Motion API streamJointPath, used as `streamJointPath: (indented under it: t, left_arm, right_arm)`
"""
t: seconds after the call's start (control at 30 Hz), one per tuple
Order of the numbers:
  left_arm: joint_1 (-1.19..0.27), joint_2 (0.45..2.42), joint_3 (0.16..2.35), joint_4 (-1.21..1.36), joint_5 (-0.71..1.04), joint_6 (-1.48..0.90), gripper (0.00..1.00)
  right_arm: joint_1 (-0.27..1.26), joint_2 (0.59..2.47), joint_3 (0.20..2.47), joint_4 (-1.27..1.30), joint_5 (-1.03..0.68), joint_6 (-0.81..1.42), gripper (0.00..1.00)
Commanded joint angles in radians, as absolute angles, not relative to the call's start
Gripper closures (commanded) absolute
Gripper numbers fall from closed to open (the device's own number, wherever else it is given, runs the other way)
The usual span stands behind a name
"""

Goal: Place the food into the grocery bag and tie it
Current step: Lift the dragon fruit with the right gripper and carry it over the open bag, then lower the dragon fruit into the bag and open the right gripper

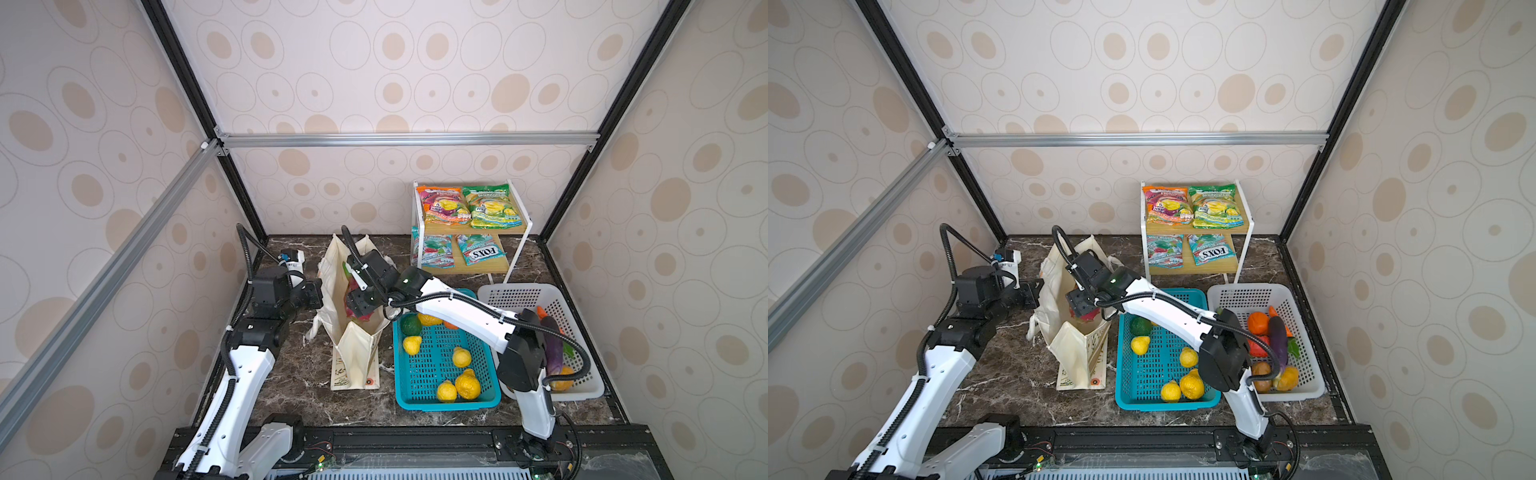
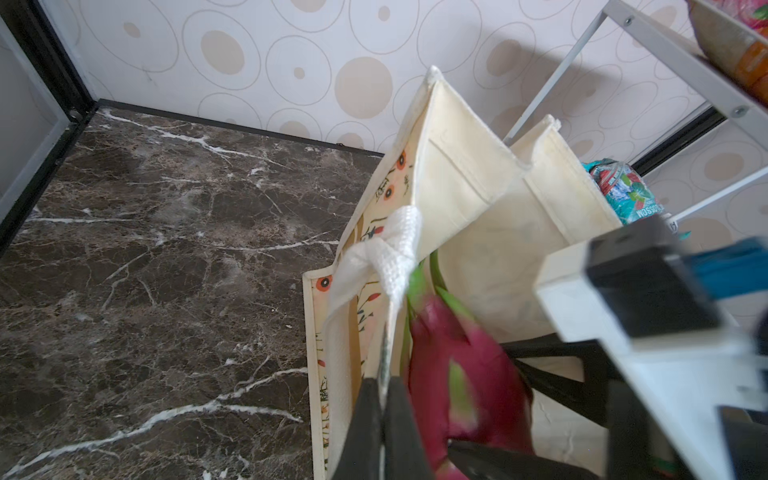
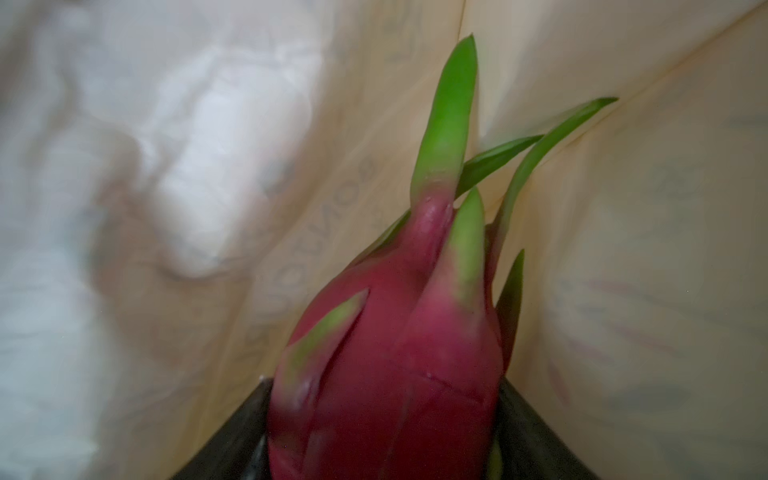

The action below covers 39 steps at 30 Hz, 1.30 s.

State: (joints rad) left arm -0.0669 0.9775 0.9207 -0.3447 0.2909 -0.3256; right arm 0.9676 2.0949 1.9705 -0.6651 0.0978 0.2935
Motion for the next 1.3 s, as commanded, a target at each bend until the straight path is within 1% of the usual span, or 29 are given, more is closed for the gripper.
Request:
streamJointPath:
  t: [0.0, 0.37, 0.53, 0.6, 0.7, 0.8, 1.0, 1.27]
  left_arm:
    - [-0.064, 0.984, 0.965, -0.349, 0.311, -0.328, 1.00]
    - [-0.063, 0.971, 0.960, -0.358, 0.305, -0.325, 1.00]
    - [-0.064, 0.962, 0.952, -0.359, 0.287, -0.324, 1.00]
    - [-0.063, 0.963, 0.947, -0.359, 0.285, -0.324, 1.00]
    - [-0.063, 0.958, 0.940, -0.354, 0.274, -0.324, 1.00]
    - [-0.064, 0.947, 0.928, -0.345, 0.253, -0.327, 1.00]
    - [-0.063, 0.950, 0.933, -0.347, 0.238, -0.323, 1.00]
    - [-0.064, 0.944, 0.944, -0.356, 0.217, -0.323, 1.00]
  right_arm:
    - [0.972, 2.101, 1.942, -0.616, 0.115, 0.340, 0.32]
    - [0.971, 2.265, 1.943, -0.621, 0.128, 0.412, 0.31]
    - [0.972, 2.308, 1.951, -0.628, 0.127, 0.428, 0.30]
    - [0.972, 2.317, 1.962, -0.640, 0.132, 0.430, 0.26]
    - [0.972, 2.317, 2.002, -0.681, 0.128, 0.427, 0.16]
    - [0.972, 2.298, 2.037, -0.716, 0.113, 0.417, 0.00]
    - [0.978, 2.243, 2.113, -0.815, 0.154, 0.421, 0.00]
    - [0.995, 2.125, 2.137, -0.844, 0.171, 0.377, 0.00]
